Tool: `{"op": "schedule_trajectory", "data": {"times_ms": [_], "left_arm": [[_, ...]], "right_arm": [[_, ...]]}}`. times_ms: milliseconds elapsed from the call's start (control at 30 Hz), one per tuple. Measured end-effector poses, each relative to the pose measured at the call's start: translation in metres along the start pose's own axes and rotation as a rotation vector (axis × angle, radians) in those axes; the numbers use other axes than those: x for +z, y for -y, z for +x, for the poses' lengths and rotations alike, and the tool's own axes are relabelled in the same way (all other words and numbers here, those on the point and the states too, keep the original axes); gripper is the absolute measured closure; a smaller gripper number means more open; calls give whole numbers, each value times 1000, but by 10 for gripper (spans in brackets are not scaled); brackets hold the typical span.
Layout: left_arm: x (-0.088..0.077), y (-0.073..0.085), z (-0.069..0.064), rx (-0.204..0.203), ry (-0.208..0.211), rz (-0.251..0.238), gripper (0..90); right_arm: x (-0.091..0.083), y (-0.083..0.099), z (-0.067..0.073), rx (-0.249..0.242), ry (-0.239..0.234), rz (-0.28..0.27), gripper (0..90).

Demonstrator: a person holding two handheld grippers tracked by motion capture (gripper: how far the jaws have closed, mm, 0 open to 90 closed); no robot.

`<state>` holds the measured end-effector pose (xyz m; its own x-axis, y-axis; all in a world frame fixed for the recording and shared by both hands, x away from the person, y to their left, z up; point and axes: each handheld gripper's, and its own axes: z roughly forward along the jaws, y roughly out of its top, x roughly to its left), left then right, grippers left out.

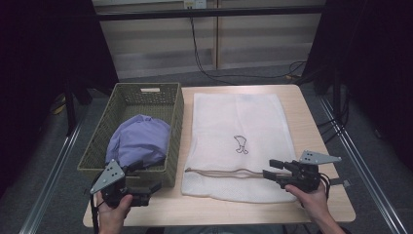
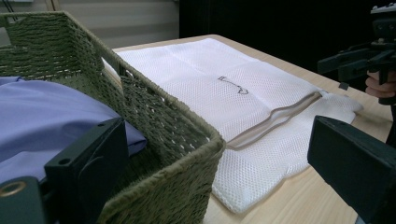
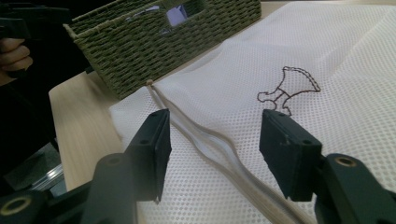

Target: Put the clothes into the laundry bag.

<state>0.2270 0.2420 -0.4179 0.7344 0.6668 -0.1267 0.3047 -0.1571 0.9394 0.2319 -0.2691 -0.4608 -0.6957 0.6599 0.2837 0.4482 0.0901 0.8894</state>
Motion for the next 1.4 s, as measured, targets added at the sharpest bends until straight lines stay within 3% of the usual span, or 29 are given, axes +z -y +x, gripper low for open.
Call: {"op": "schedule_trajectory", "data": {"times_ms": [333,533,700,833,1067,1233,1333,1400], "left_arm": [[-2,0,-1,21,2,-7,54],[-3,-1,0,21,-4,-10,54],[-3,0,3,-5,13,-9,54],[-5,0,3,0,-4,-8,54],[-4,1,5,-7,-3,-13,54],[-6,-1,6,-1,-12,-14,54],[-6,0,7,0,-21,-13,54],[-7,-1,9,0,-19,-21,54]], "right_arm": [[5,-4,11,-35,-61,13,443],[18,-10,15,-50,-86,48,445],[37,-17,16,-42,-140,77,468],[44,-27,22,-62,-175,79,515],[55,-38,17,-48,-166,111,532],[66,-41,0,-25,-119,159,531],[69,-43,-5,-23,-112,172,535],[76,-47,-11,-13,-115,217,539]]}}
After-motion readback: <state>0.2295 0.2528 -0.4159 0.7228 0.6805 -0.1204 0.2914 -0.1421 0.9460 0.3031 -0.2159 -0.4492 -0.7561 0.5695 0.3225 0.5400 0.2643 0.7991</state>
